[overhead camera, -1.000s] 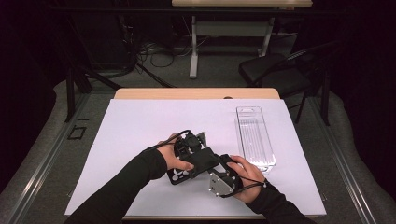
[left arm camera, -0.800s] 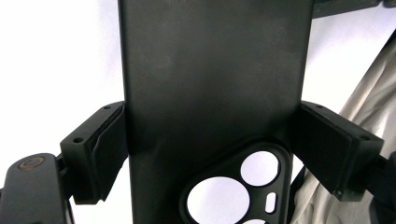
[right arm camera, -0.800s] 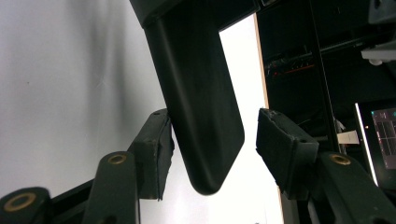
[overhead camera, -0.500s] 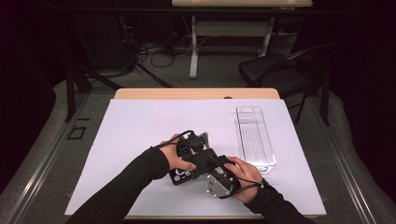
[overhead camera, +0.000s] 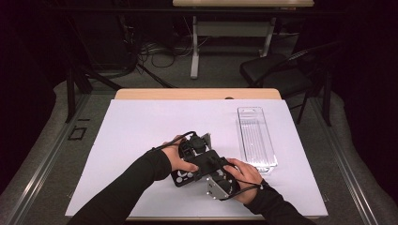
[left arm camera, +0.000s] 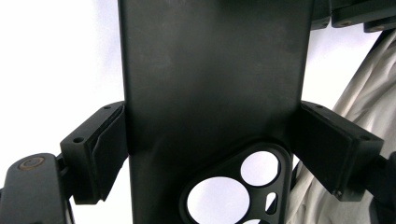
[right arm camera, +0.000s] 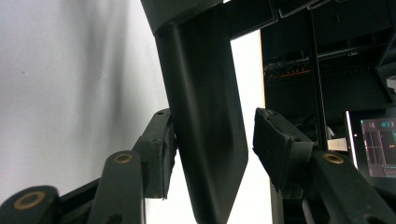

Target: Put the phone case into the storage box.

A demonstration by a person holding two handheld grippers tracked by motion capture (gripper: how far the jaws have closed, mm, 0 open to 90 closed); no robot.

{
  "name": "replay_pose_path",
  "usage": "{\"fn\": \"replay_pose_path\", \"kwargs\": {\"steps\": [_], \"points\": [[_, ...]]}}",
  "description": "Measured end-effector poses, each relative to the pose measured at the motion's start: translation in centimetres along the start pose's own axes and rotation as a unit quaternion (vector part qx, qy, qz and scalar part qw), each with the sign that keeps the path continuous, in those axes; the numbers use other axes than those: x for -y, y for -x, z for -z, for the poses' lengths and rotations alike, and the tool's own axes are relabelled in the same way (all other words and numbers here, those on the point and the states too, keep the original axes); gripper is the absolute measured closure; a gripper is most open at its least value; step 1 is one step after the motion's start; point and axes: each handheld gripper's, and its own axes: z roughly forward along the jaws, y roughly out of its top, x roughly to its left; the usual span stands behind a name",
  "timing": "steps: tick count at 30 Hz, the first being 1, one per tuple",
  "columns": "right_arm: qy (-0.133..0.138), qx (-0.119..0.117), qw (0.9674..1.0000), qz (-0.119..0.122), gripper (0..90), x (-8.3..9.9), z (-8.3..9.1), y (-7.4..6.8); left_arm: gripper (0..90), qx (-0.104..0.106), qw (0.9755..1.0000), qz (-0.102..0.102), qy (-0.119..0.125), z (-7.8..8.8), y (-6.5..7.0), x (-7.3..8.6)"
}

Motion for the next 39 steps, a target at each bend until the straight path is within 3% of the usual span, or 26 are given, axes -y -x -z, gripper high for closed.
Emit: {"fn": "replay_pose_path", "kwargs": {"steps": [12, 13, 15, 17, 27, 39], "points": [[-0.003, 0.012, 0.9996, 0.026, 53.0, -0.14, -0.26, -0.48, 14.6, 0.012, 0.9999, 0.001, -0.004, 0.12, 0.08, -0.08], [-0.006, 0.012, 0.9992, 0.038, 53.7, -0.13, -0.24, -0.44, 14.6, 0.012, 0.9999, 0.001, -0.005, 0.13, 0.07, -0.07], [-0.004, 0.016, 0.9993, 0.034, 54.6, -0.19, -0.31, -0.63, 14.6, 0.015, 0.9999, 0.003, -0.004, 0.1, 0.02, -0.04], [-0.006, 0.02, 0.9984, 0.053, 55.9, -0.2, -0.29, -0.59, 14.6, 0.017, 0.9998, 0.005, -0.004, 0.12, -0.06, -0.04], [-0.011, 0.038, 0.9958, 0.082, 59.9, -0.28, -0.37, -0.72, 14.6, 0.028, 0.9996, 0.007, -0.005, 0.22, -0.25, -0.05], [-0.009, 0.04, 0.9957, 0.083, 62.4, -0.42, -0.77, -0.87, 14.6, 0.031, 0.9995, 0.004, -0.01, -0.02, -0.05, -0.2]]}}
